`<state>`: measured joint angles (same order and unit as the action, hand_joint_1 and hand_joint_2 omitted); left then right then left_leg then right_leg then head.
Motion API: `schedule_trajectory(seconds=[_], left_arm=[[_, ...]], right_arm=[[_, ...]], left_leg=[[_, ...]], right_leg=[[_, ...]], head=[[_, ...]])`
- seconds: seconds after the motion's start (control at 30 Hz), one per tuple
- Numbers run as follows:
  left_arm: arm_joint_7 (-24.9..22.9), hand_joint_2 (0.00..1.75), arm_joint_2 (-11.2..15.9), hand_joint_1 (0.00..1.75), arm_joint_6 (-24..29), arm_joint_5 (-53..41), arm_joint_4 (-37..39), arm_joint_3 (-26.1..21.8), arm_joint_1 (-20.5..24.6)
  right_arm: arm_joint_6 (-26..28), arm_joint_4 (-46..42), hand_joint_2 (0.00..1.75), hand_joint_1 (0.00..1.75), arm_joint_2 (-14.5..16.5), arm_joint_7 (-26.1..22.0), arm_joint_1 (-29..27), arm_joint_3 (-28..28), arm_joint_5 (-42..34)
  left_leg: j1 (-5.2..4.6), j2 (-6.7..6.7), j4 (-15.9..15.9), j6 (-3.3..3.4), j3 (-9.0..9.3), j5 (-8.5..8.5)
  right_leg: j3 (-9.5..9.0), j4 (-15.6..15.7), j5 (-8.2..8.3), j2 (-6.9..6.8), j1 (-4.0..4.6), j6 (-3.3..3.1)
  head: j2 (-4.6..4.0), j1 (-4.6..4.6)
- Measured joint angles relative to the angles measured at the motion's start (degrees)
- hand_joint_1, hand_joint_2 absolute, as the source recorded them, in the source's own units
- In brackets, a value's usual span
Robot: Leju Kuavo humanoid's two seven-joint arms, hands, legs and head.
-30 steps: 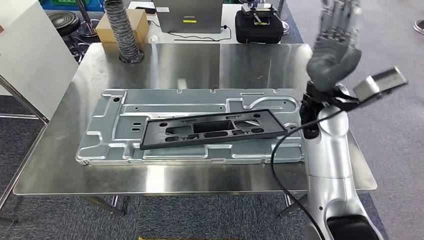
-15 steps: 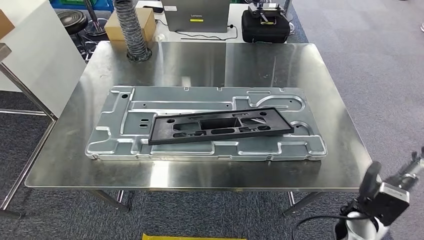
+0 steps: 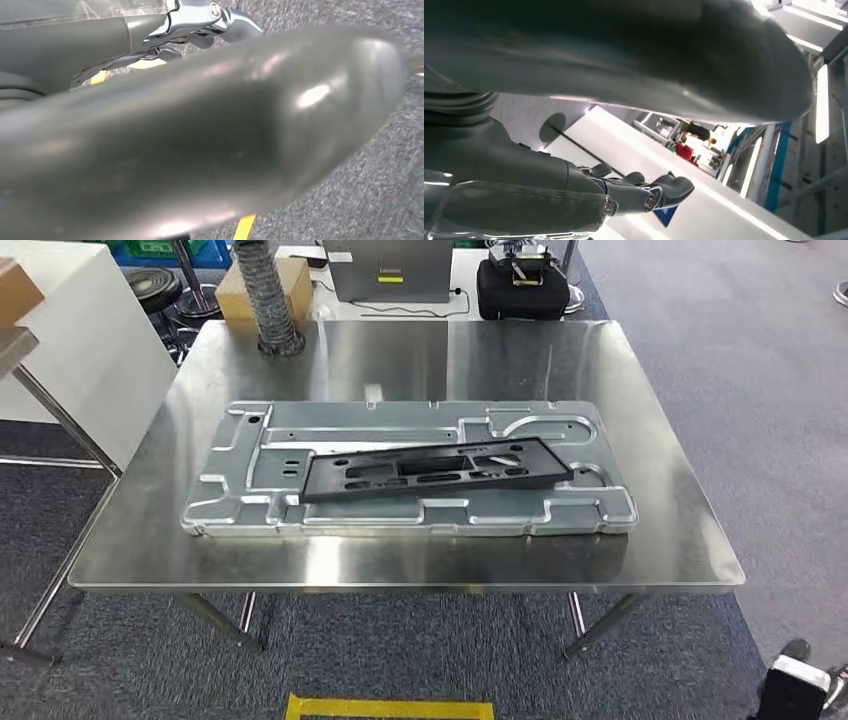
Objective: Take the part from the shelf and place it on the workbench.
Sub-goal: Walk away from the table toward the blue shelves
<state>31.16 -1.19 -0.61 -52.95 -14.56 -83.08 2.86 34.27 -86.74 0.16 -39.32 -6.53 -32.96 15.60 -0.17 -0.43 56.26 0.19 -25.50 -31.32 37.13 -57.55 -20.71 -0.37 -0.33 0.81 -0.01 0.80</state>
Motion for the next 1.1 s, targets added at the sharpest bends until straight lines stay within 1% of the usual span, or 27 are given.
schedule_trajectory(seconds=[0.03,0.07,0.1,0.13,0.2,0.23,0.27,0.3,0.33,0.37,0.43,0.47,0.5,0.57,0.6,0.63,0.7,0.73,0.77,0.8,0.83,0.87,0.9,0.97,1.0,1.03,1.1], left_arm=[[0.0,0.00,0.0,0.00,0.0,0.0,0.0,0.0,0.0],[0.0,0.00,0.0,0.00,0.0,0.0,0.0,0.0,0.0],[-0.1,0.00,0.0,0.00,-0.1,0.0,0.0,0.0,0.0],[-0.1,0.00,0.0,0.00,-0.1,-0.1,0.0,0.0,0.0],[-0.2,0.00,-0.1,0.00,-0.2,-0.2,0.0,0.0,0.0],[-0.3,0.00,-0.1,0.00,-0.2,-0.3,0.0,0.0,-0.1],[-0.4,0.00,-0.2,0.00,-0.3,-0.4,0.0,0.0,-0.1],[-0.5,0.00,-0.3,0.00,-0.4,-0.4,0.0,0.0,-0.1],[-0.6,0.00,-0.4,0.00,-0.4,-0.4,0.0,-0.1,-0.1],[-0.7,0.00,-0.5,0.00,-0.5,-0.5,0.0,-0.1,0.0],[-0.8,0.00,-0.8,0.00,-0.5,-0.5,0.0,-0.1,0.1],[-0.8,0.00,-0.9,0.00,-0.5,-0.6,0.0,-0.1,0.2],[-0.8,0.00,-1.0,0.00,-0.5,-0.6,0.0,-0.1,0.3],[-0.9,0.00,-1.1,0.00,-0.6,-0.7,0.0,-0.2,0.2],[-1.1,0.00,-1.1,0.00,-0.8,-0.9,0.0,-0.2,0.1],[-1.3,0.00,-1.2,0.00,-1.0,-1.2,0.0,-0.2,0.0],[-1.8,0.00,-1.4,0.00,-1.3,-2.1,0.0,-0.1,0.0],[-2.0,0.00,-1.6,0.00,-1.4,-2.4,0.0,-0.1,0.0],[-2.3,0.00,-1.8,0.00,-1.5,-2.7,0.0,0.0,0.0],[-2.5,0.00,-2.0,0.00,-1.5,-2.8,0.0,0.0,0.0],[-2.7,0.00,-2.3,0.00,-1.4,-2.9,0.0,0.0,0.0],[-2.9,0.00,-2.5,0.00,-1.4,-3.1,0.0,0.0,0.0],[-3.1,0.00,-2.7,0.00,-1.5,-3.4,0.0,0.1,0.0],[-3.5,0.00,-2.9,0.00,-1.6,-3.9,0.1,0.3,0.3],[-3.6,0.00,-3.0,0.00,-1.7,-4.1,0.1,0.3,0.5],[-3.7,0.00,-3.1,0.00,-1.9,-4.3,0.2,0.4,0.5],[-3.9,0.00,-3.4,0.00,-2.3,-4.5,0.4,0.4,0.5]], right_arm=[[0.0,0.0,0.00,0.00,0.0,0.0,-0.2,-0.3,0.1],[0.0,-0.1,0.00,0.00,0.0,0.0,-0.4,-0.7,0.3],[0.0,-0.2,0.00,0.00,0.0,0.0,-0.7,-1.1,0.5],[-0.1,-0.3,0.00,0.00,0.0,0.0,-1.0,-1.5,0.9],[-0.2,-0.5,0.00,0.00,0.0,0.0,-1.3,-2.3,1.7],[-0.4,-0.6,0.00,0.00,0.1,0.0,-1.4,-2.7,2.2],[-0.7,-0.5,0.00,0.00,0.1,0.0,-1.5,-3.3,3.0],[-1.2,-0.4,0.00,0.00,0.2,0.0,-1.5,-4.1,4.1],[-1.8,-0.2,0.00,0.00,0.3,0.0,-1.5,-5.1,5.6],[-2.4,0.3,0.00,0.00,0.4,0.0,-1.3,-6.2,7.3],[-3.2,1.8,0.00,0.00,0.5,0.0,-0.8,-8.5,10.3],[-3.3,2.5,0.00,0.00,0.6,0.0,-0.6,-9.4,11.4],[-3.3,3.2,0.00,0.00,0.6,0.0,-0.4,-10.3,12.2],[-2.9,5.1,0.00,0.00,0.7,0.2,0.0,-11.7,14.4],[-2.4,6.8,0.00,0.00,0.7,0.4,0.4,-12.5,16.4],[-1.7,9.2,0.00,0.00,0.7,0.7,0.9,-13.4,19.3],[0.9,16.5,0.00,0.00,0.3,1.9,2.1,-15.7,27.7],[2.4,21.4,0.00,0.00,-0.2,3.1,2.7,-17.2,32.9],[3.6,26.4,0.00,0.00,-0.8,4.8,3.3,-18.8,38.2],[4.4,31.2,0.00,0.00,-1.3,6.9,3.8,-20.5,43.3],[4.8,35.3,0.00,0.00,-1.7,9.6,4.2,-22.3,48.0],[5.0,38.8,0.00,0.00,-1.8,12.8,4.4,-24.1,52.2],[5.0,42.0,0.00,0.00,-1.9,16.6,4.7,-25.7,56.0],[5.1,48.2,0.00,0.00,-1.9,24.9,5.4,-28.0,62.2],[5.0,51.2,0.00,0.00,-1.9,28.8,5.7,-28.6,64.7],[4.7,54.2,0.00,0.00,-1.9,32.4,6.0,-29.1,66.6],[3.0,59.4,0.00,0.00,-1.8,38.8,6.5,-29.9,68.9]], left_leg=[[0.00,0.07,0.0,0.42,-0.27,0.55],[0.01,0.20,-0.1,0.83,-0.70,1.24],[0.09,0.36,-0.2,1.25,-1.31,1.99],[0.21,0.53,-0.3,1.58,-2.09,2.81],[0.21,0.77,-0.3,1.88,-3.81,4.06],[0.19,0.84,-0.2,1.85,-4.66,4.67],[0.18,0.89,0.0,1.78,-5.59,5.28],[0.18,0.91,0.2,1.66,-6.54,5.86],[0.19,0.92,0.5,1.52,-7.45,6.39],[0.19,0.92,0.8,1.34,-8.26,6.88],[0.05,0.87,1.2,0.84,-9.30,7.75],[-0.01,0.85,1.2,0.56,-9.53,8.20],[-0.02,0.83,1.2,0.24,-9.69,8.69],[0.11,0.74,1.2,-0.43,-10.00,9.15],[0.21,0.67,2.0,-0.73,-10.43,8.05],[0.27,0.61,3.8,-0.96,-11.08,5.82],[0.39,0.57,10.3,-1.19,-12.63,-0.45],[0.40,0.57,13.8,-1.27,-13.10,-2.62],[0.40,0.58,16.5,-1.30,-13.02,-3.35],[0.40,0.58,17.6,-1.27,-12.23,-2.66],[0.40,0.57,16.9,-1.17,-10.60,-1.04],[0.39,0.56,14.4,-0.98,-8.01,0.61],[0.31,0.54,10.4,-0.72,-4.72,1.33],[0.09,0.51,2.0,-0.23,0.96,0.20],[-0.08,0.51,-0.4,0.01,2.24,-0.61],[-0.16,0.55,-1.6,0.29,2.46,-0.78],[0.03,0.83,-2.0,1.09,1.64,0.37]], right_leg=[[0.08,0.1,0.34,0.05,-0.13,0.38],[0.36,-0.1,-0.14,0.11,-0.26,0.72],[0.93,-1.1,-1.72,0.18,-0.38,1.03],[1.79,-3.3,-4.38,0.23,-0.47,1.35],[3.77,-10.6,-10.51,0.25,-0.56,1.85],[4.38,-14.2,-12.27,0.25,-0.58,2.04],[4.21,-16.5,-12.48,0.25,-0.59,2.14],[3.10,-16.9,-11.55,0.25,-0.61,2.17],[0.86,-15.1,-9.98,0.25,-0.63,2.12],[-2.38,-11.5,-8.65,0.25,-0.64,2.00],[-8.80,-2.6,-8.86,0.29,-0.42,1.35],[-10.60,0.4,-9.50,0.33,-0.25,0.95],[-11.27,1.8,-9.92,0.35,-0.05,0.47],[-10.62,2.1,-9.03,0.27,-0.03,-0.48],[-10.08,2.2,-8.36,0.19,-0.09,-0.98],[-9.39,2.4,-7.60,0.12,-0.17,-1.42],[-7.75,2.5,-6.20,0.02,-0.08,-1.84],[-6.85,2.4,-5.55,-0.04,0.00,-1.87],[-5.89,2.3,-4.91,-0.14,0.07,-1.83],[-4.88,2.0,-4.30,-0.23,0.12,-1.76],[-3.85,1.7,-3.75,-0.32,0.14,-1.66],[-2.87,1.4,-3.22,-0.38,0.16,-1.53],[-2.05,1.0,-2.74,-0.40,0.20,-1.37],[-1.01,0.5,-1.75,-0.44,0.32,-0.92],[-0.76,0.5,-1.17,-0.46,0.32,-0.65],[-0.61,0.6,-0.50,-0.47,0.31,-0.34],[-0.17,0.5,-0.40,-0.15,0.15,0.27]], head=[[-0.01,0.09],[0.00,0.15],[0.00,0.08],[0.00,-0.06],[0.01,-0.36],[0.00,-0.42],[0.00,-0.42],[0.00,-0.43],[0.00,-0.44],[0.01,-0.44],[0.01,-0.42],[0.01,-0.49],[0.01,-0.55],[0.01,-0.68],[0.00,-0.59],[0.00,-0.49],[0.00,-0.31],[0.00,-0.31],[0.00,-0.31],[0.00,-0.31],[-0.01,-0.32],[0.00,-0.31],[0.00,-0.31],[0.00,-0.34],[0.00,-0.35],[0.00,-0.36],[0.01,-0.31]])
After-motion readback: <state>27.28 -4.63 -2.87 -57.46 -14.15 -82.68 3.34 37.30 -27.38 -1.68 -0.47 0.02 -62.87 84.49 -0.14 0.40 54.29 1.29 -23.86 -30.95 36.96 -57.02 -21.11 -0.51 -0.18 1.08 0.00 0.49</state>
